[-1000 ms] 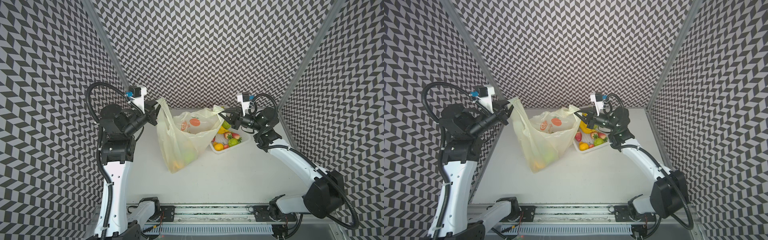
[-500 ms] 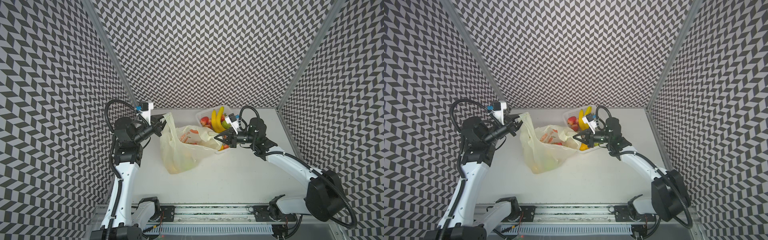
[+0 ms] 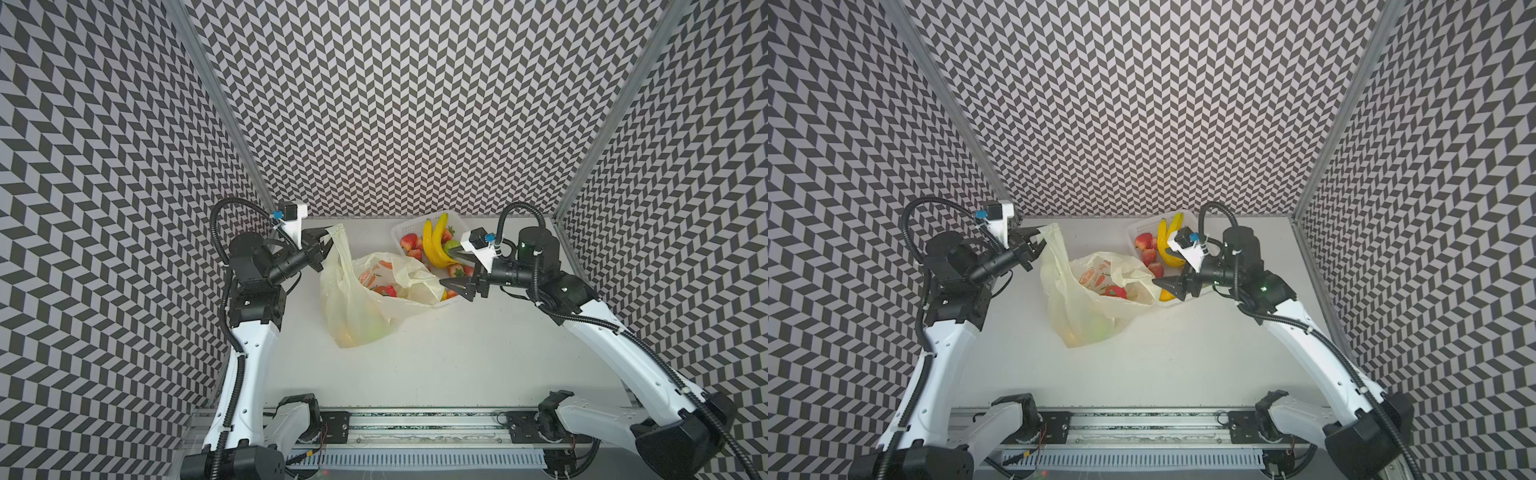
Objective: Place the fake fruits into the plastic bag and tie a complex knot
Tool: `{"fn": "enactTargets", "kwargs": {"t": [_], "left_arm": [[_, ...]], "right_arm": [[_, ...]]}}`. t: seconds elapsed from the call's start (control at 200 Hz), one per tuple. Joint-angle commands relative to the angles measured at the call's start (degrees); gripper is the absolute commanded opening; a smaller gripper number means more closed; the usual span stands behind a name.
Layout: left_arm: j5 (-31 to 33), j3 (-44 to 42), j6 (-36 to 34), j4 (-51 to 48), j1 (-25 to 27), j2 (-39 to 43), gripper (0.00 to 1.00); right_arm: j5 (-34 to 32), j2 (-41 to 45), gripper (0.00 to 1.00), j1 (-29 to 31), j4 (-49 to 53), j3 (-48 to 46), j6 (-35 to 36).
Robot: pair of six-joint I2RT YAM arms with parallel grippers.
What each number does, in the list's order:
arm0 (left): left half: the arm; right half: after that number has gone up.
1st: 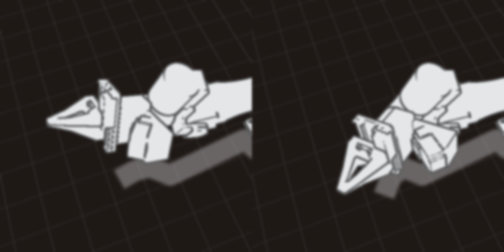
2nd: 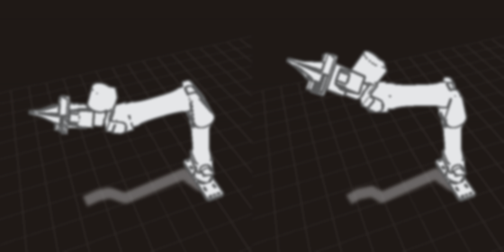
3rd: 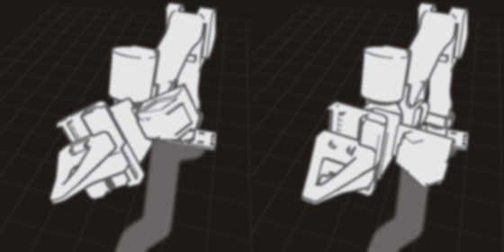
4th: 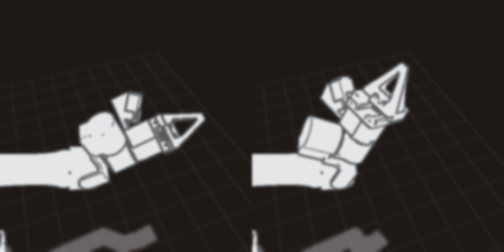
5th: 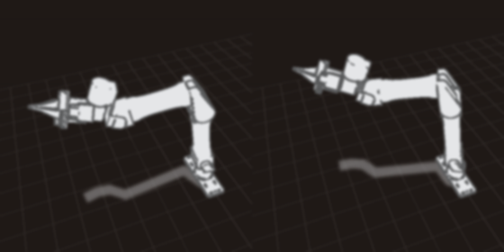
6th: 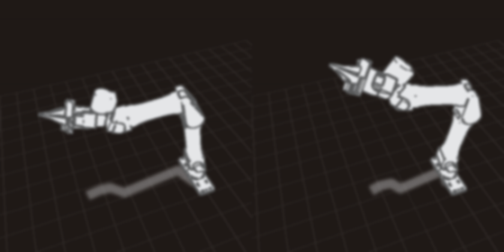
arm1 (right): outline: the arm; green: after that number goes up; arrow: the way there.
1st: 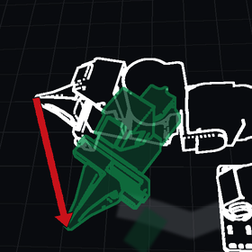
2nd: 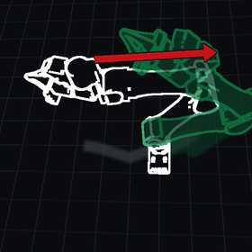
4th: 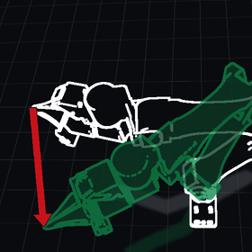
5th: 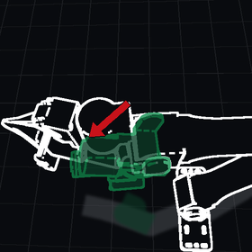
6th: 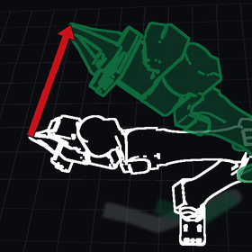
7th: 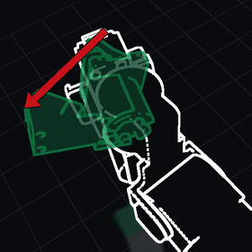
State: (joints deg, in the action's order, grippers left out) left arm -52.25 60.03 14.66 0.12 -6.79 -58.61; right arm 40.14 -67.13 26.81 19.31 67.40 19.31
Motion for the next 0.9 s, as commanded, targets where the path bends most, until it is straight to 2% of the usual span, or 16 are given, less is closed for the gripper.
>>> {"fn": "enactTargets", "kwargs": {"t": [0.0, 0.11, 0.275, 0.466, 0.581, 0.681, 0.781, 0.841, 0.896], "left_arm": [[-1.3, 2.2, -0.4, 2.1, -0.4, 0.1, 0.0], [-1.3, 2.3, -0.5, 2.1, -0.5, 0.1, 0.0], [-1.5, 2.2, -0.2, 2.5, -0.5, 0.0, 0.0], [-1.6, 1.9, 0.2, 3.1, -0.4, 0.1, 0.0], [-1.8, 1.6, 0.4, 3.3, -0.5, 0.1, 0.0], [-1.8, 1.7, 0.5, 3.4, -0.5, 0.2, 0.0], [-1.8, 1.8, 0.4, 3.5, -0.5, 0.2, 0.0], [-1.8, 1.8, 0.5, 3.4, -0.5, 0.1, 0.0], [-1.9, 1.9, 0.5, 3.3, -0.5, 0.1, 0.0]], "right_arm": [[-7.5, -0.9, 0.91, 0.5, 8.2, 3.9, 12.6], [-9.1, -2.3, 0.93, 4.9, 11.6, 7.4, 16.8], [-15.6, -3.9, 0.99, 13.8, 13.6, 9.9, 20.3], [-24.0, -9.6, 0.95, 20.8, 16.6, 15.2, 21.2], [-25.4, -14.2, 0.8, 22.5, 19.6, 19.4, 21.6], [-25.2, -16.5, 0.75, 23.7, 19.9, 20.6, 22.3], [-24.1, -17.9, 0.65, 24.9, 19.8, 21.0, 23.0], [-23.3, -18.3, 0.54, 25.2, 19.7, 21.3, 23.0], [-22.2, -18.3, 0.39, 25.2, 19.3, 21.5, 22.7]]}}
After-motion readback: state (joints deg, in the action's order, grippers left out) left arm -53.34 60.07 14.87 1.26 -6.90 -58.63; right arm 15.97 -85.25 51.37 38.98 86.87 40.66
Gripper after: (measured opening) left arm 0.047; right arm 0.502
